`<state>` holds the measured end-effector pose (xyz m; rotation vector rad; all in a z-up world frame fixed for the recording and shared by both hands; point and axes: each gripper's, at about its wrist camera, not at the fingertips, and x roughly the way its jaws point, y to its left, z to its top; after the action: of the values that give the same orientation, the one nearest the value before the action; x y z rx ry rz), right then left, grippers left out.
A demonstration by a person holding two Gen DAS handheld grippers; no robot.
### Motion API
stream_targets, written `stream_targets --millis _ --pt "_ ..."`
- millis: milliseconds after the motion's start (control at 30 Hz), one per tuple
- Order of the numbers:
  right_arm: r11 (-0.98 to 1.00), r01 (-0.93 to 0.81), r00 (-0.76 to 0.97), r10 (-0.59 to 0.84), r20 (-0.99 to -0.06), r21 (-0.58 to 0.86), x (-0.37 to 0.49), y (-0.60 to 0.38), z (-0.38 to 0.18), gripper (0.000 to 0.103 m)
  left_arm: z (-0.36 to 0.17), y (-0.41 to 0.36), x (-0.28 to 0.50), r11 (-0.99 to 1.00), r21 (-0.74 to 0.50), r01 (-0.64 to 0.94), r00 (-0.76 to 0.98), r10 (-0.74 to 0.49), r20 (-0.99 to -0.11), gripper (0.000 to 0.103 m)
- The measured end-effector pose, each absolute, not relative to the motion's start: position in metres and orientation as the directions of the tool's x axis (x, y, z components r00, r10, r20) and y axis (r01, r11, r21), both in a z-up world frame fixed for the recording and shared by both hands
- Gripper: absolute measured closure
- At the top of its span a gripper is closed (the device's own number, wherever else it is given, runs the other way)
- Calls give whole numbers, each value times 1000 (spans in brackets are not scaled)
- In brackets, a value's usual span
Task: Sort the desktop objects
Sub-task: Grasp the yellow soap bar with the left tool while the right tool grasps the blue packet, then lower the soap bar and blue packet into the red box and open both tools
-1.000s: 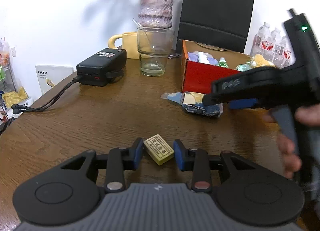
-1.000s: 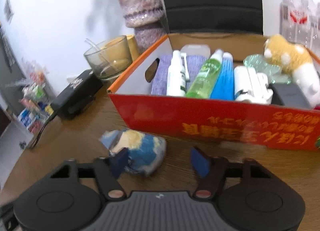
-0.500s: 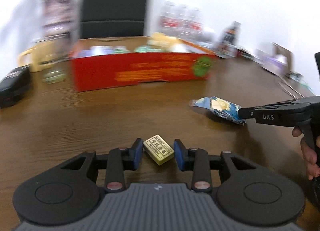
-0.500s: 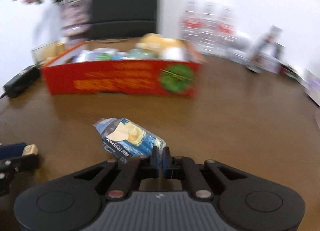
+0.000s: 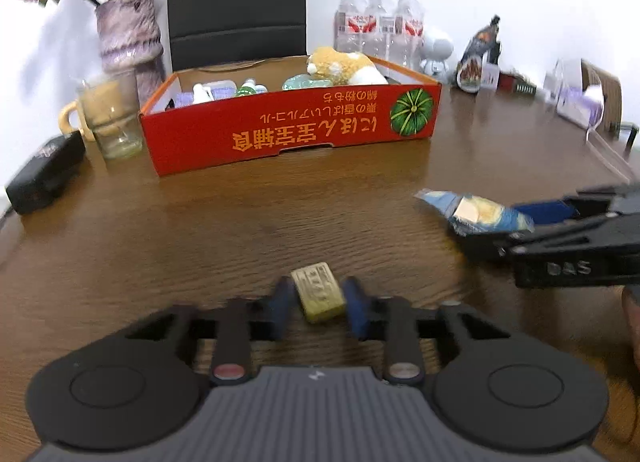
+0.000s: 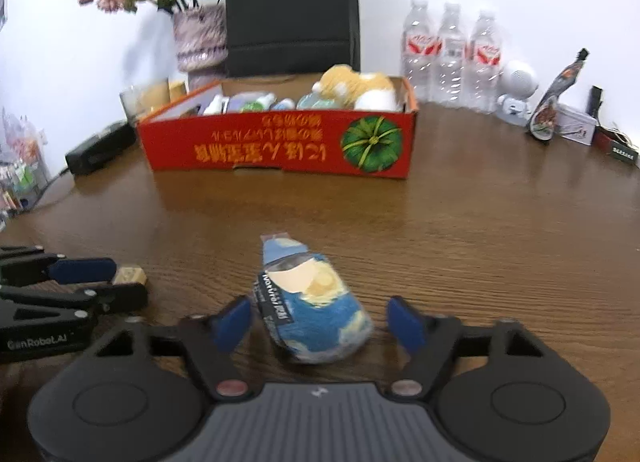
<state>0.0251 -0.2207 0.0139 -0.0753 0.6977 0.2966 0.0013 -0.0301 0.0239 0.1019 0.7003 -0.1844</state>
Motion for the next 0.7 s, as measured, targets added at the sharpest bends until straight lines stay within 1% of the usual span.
stream_targets --millis 67,167,300,333,367,433,467,567,700 --pt "952 -305 730 240 -640 9 26 -217 12 46 26 -24 -1 976 28 215 736 -143 -661 78" --pt "948 -317 727 254 -638 16 26 -217 11 45 26 -22 -1 977 35 211 741 -137 -657 75" --pt "946 -323 729 259 -634 16 28 -214 11 47 24 -28 3 977 32 212 747 -140 -650 76" --pt "945 -325 731 265 -629 19 28 -213 12 63 23 -29 4 975 28 219 747 -149 -648 82" --pt "943 -331 731 271 -627 21 28 -213 13 73 23 -30 5 974 24 226 747 -157 -646 81" --pt "941 -339 733 275 -622 16 27 -211 15 85 24 -30 3 975 12 220 750 -161 -642 82" --pt "941 -339 737 272 -619 9 25 -209 16 88 25 -30 2 976 6 217 751 -163 -639 82" --pt "947 -321 742 260 -618 14 21 -208 20 94 30 -31 -1 978 -9 207 759 -166 -630 82" --pt "947 -319 758 269 -594 21 17 -210 37 95 52 -19 8 987 -17 161 794 -139 -592 82"
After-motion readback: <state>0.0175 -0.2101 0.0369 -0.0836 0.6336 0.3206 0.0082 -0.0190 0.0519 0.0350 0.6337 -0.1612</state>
